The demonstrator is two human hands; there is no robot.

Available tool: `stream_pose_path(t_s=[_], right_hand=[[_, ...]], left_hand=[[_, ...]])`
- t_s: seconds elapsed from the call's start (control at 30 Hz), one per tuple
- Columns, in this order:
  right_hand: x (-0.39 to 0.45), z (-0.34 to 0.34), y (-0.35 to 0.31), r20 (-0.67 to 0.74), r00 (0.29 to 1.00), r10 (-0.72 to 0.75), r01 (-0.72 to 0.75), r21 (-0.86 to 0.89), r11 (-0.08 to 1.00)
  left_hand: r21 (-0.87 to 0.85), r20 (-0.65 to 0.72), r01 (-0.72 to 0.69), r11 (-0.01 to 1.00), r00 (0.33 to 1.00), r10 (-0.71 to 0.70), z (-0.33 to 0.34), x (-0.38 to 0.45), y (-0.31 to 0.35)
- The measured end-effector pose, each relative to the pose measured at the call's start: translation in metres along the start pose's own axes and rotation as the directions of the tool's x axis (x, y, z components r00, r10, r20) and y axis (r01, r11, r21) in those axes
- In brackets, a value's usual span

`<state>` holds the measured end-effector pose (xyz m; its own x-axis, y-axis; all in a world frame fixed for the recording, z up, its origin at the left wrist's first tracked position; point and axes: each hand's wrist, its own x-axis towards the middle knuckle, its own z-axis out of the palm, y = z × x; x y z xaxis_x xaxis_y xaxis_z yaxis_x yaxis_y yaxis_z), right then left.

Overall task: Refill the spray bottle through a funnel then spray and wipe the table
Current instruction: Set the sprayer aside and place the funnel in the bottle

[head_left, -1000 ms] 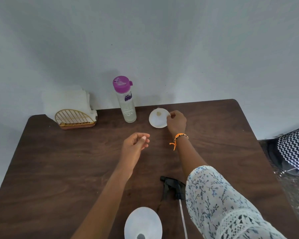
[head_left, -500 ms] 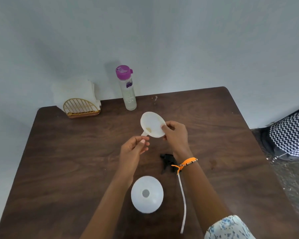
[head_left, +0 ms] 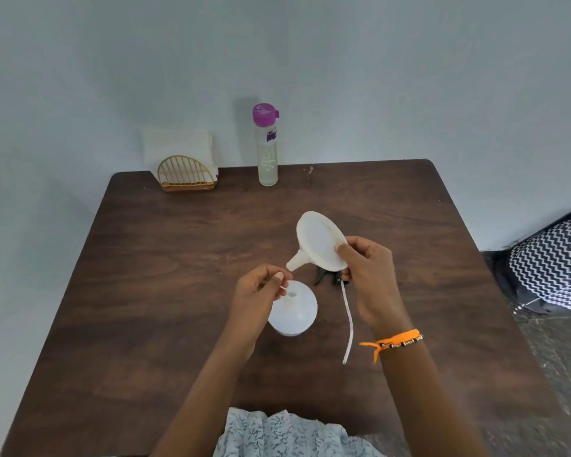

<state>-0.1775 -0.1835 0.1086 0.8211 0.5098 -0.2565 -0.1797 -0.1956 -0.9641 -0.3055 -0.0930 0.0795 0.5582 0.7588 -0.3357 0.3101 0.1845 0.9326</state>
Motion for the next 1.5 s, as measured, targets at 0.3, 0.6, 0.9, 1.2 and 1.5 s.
stream_pose_path(t_s=[0.3, 0.6, 0.9, 1.2, 1.5], right_hand=[[-0.019, 0.003, 0.008, 0.009, 0.998, -0.068, 0.069, -0.216, 0.974], [-0.02, 0.018, 0.018, 0.043, 0.974, -0.222, 0.213, -0.501, 0.839], [-0.02, 0.025, 0.024, 0.085, 0.972, -0.221, 0.229, -0.573, 0.787], [-0.014, 0.017, 0.023, 0.135, 0.977, -0.167, 0.213, -0.497, 0.841], [0.001, 0.006, 0.012, 0.143, 0.984, -0.106, 0.154, -0.39, 0.908]], left_hand=[[0.032, -0.07, 0.071, 0.997, 0.995, -0.068, -0.01, -0.015, -0.021], [0.024, -0.042, 0.027, 0.999, 0.999, -0.026, -0.011, -0.015, -0.02], [0.07, 0.02, 0.017, 0.997, 1.0, -0.019, -0.011, -0.015, -0.022], [0.076, 0.077, -0.023, 0.997, 0.997, 0.017, -0.018, -0.005, -0.026], [0.061, 0.039, -0.004, 0.998, 0.999, 0.002, -0.03, 0.013, -0.022]])
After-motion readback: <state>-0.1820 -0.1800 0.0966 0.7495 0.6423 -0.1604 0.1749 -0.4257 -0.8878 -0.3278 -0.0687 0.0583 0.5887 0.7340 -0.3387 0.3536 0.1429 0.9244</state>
